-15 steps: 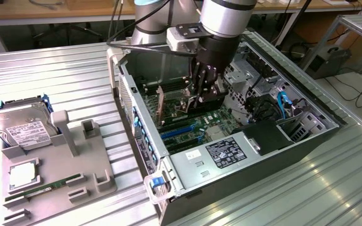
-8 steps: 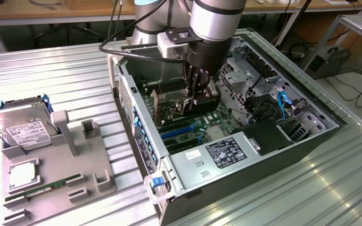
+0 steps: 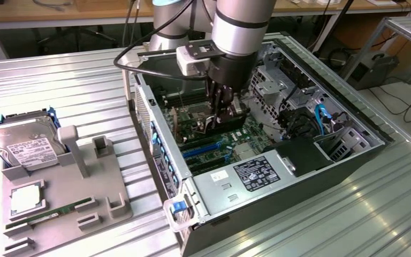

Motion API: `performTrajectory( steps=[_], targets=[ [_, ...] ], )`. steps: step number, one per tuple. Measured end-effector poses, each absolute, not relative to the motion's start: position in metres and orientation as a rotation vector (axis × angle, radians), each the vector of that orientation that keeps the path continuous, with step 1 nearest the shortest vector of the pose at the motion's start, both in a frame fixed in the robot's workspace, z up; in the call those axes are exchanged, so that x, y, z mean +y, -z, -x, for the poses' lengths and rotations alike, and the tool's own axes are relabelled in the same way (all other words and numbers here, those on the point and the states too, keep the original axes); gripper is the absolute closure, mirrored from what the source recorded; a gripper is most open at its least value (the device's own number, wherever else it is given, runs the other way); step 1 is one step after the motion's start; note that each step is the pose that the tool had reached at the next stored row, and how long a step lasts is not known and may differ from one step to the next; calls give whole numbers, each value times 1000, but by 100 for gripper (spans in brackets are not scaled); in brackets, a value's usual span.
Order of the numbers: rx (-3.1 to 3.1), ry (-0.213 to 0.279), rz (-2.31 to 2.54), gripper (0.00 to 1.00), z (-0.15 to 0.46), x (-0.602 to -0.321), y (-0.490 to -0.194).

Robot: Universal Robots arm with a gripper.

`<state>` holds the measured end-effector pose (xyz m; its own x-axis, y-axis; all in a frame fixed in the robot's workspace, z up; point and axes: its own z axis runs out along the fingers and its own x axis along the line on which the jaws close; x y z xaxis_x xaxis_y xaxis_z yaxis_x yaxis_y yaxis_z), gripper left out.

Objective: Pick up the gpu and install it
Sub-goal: 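Insert the gpu into the slot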

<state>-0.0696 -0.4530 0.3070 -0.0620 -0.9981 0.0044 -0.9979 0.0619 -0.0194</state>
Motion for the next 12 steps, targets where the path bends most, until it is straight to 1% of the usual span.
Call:
performTrajectory(
  steps=[4,9,12],
  targets=[
    [2275,14,2164,74,70,-453,-301],
    [2281,-26,2196,74,68,-453,-295],
    [2279,-26,2198,74,67,-454,-292]
  ],
)
